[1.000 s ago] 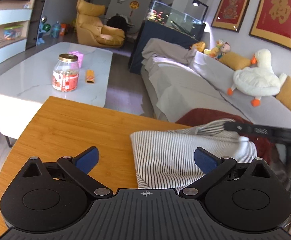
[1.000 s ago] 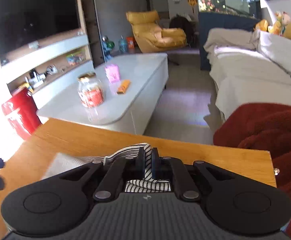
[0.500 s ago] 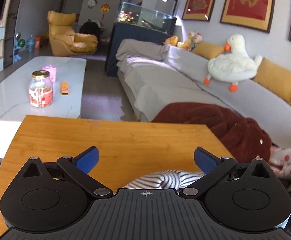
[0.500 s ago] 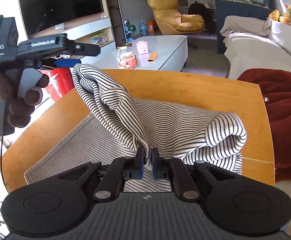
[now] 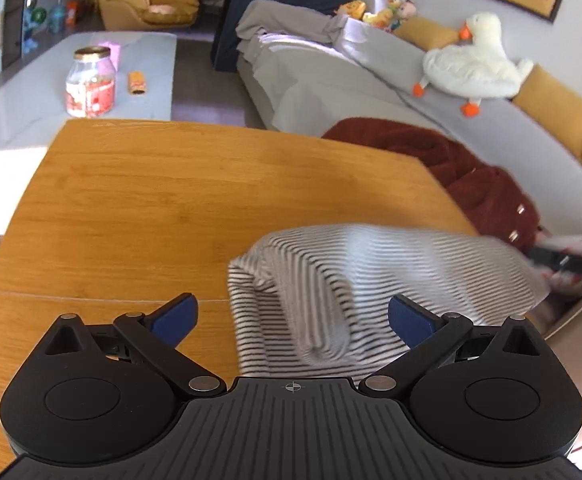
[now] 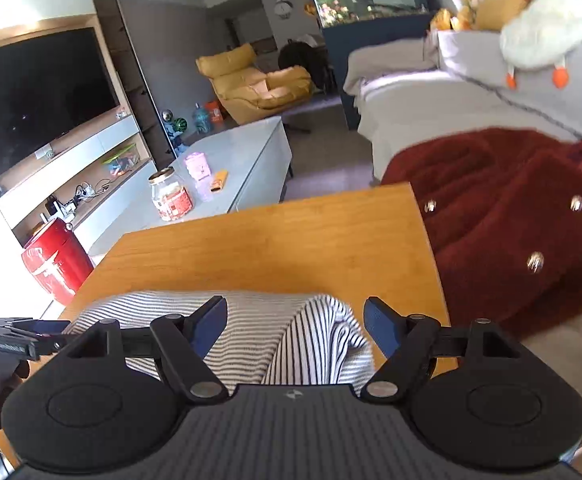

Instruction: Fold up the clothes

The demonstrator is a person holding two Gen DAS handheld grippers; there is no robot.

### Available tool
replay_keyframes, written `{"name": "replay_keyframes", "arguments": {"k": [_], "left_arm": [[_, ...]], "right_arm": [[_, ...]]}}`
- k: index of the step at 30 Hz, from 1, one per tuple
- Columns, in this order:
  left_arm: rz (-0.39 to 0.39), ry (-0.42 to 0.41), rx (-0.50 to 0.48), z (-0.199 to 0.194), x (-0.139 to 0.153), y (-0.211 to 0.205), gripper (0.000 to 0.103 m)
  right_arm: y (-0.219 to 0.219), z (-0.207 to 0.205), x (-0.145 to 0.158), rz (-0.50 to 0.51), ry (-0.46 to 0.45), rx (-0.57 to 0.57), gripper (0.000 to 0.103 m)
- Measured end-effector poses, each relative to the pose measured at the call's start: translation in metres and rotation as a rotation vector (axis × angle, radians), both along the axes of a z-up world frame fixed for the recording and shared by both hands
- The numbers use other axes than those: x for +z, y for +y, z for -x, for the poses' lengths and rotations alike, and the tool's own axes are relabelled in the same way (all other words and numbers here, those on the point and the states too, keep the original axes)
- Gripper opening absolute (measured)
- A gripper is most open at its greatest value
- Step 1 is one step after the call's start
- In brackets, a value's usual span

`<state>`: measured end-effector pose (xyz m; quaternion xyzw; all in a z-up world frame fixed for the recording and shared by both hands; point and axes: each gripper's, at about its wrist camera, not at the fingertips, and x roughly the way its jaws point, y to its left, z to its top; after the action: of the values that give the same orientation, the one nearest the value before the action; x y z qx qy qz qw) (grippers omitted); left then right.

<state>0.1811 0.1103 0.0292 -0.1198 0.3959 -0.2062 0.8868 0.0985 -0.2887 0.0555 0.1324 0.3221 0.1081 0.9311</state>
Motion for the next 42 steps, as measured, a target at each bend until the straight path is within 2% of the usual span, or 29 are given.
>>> {"name": "replay_keyframes", "arguments": {"k": [1, 4, 6, 7, 8, 10, 12, 14, 15, 19, 21, 23, 27, 30, 31, 33, 36, 39, 41, 42], "left_arm": [[0.058, 0.022, 0.001, -0.003, -0.001, 0.001, 0.103], [0.167, 0.111, -0.007, -0.020, -0.015, -0.009, 0.103], [0.156, 0.135, -0.014, -0.027, -0.026, -0.020, 0.096], [0.149, 0.139, -0.017, -0.031, -0.030, -0.022, 0.081], [0.155, 0.138, -0.020, -0.035, -0.032, -0.023, 0.071], [0.163, 0.134, -0.023, -0.045, -0.035, -0.024, 0.067], [0.149, 0.113, -0.006, -0.059, -0.032, -0.024, 0.061], [0.138, 0.086, 0.018, -0.072, -0.025, -0.022, 0.044], [0.141, 0.073, 0.029, -0.076, -0.020, -0.021, 0.041], [0.176, -0.001, 0.033, -0.061, 0.007, -0.013, 0.040], [0.186, -0.039, 0.007, -0.040, 0.017, -0.012, 0.040], [0.187, -0.051, -0.023, -0.018, 0.020, -0.014, 0.040], [0.159, 0.004, -0.044, 0.015, 0.001, -0.021, 0.040], [0.120, 0.074, -0.024, 0.026, -0.024, -0.026, 0.040], [0.104, 0.096, -0.014, 0.028, -0.032, -0.028, 0.042], [0.095, 0.082, -0.003, 0.036, -0.035, -0.027, 0.046], [0.053, 0.070, 0.008, 0.042, -0.028, -0.026, 0.053], [-0.022, 0.034, 0.035, 0.050, -0.016, -0.023, 0.059], [-0.051, -0.008, 0.054, 0.058, -0.004, -0.020, 0.066], [-0.047, -0.032, 0.061, 0.063, 0.003, -0.018, 0.069]], "right_arm": [[0.001, -0.004, -0.010, -0.014, 0.024, -0.001, 0.076], [0.012, -0.010, -0.031, -0.023, 0.061, 0.019, 0.076], [0.018, -0.012, -0.041, -0.027, 0.077, 0.040, 0.073], [0.022, -0.013, -0.047, -0.029, 0.085, 0.050, 0.061], [0.025, -0.014, -0.052, -0.030, 0.092, 0.060, 0.047], [0.035, -0.021, -0.058, -0.034, 0.088, 0.065, 0.036], [0.038, -0.036, -0.060, -0.049, 0.083, 0.068, 0.032], [0.043, -0.060, -0.057, -0.034, 0.057, 0.066, 0.027], [0.045, -0.072, -0.054, -0.028, 0.044, 0.060, 0.025], [0.045, -0.090, -0.028, -0.071, -0.030, 0.071, 0.021], [0.041, -0.072, -0.013, -0.070, -0.096, 0.101, 0.021], [0.034, -0.053, -0.006, -0.088, -0.111, 0.116, 0.021], [0.028, -0.020, -0.018, -0.090, -0.057, 0.131, 0.021], [0.029, -0.011, -0.036, -0.064, 0.001, 0.130, 0.022], [0.031, -0.011, -0.044, -0.038, 0.020, 0.131, 0.023], [0.032, -0.009, -0.059, 0.014, 0.032, 0.131, 0.025], [0.030, -0.005, -0.055, 0.059, 0.012, 0.124, 0.040], [0.028, -0.001, -0.049, 0.139, -0.007, 0.105, 0.064], [0.029, 0.002, -0.046, 0.226, -0.026, 0.087, 0.085], [0.030, 0.004, -0.044, 0.265, -0.036, 0.077, 0.088]]}}
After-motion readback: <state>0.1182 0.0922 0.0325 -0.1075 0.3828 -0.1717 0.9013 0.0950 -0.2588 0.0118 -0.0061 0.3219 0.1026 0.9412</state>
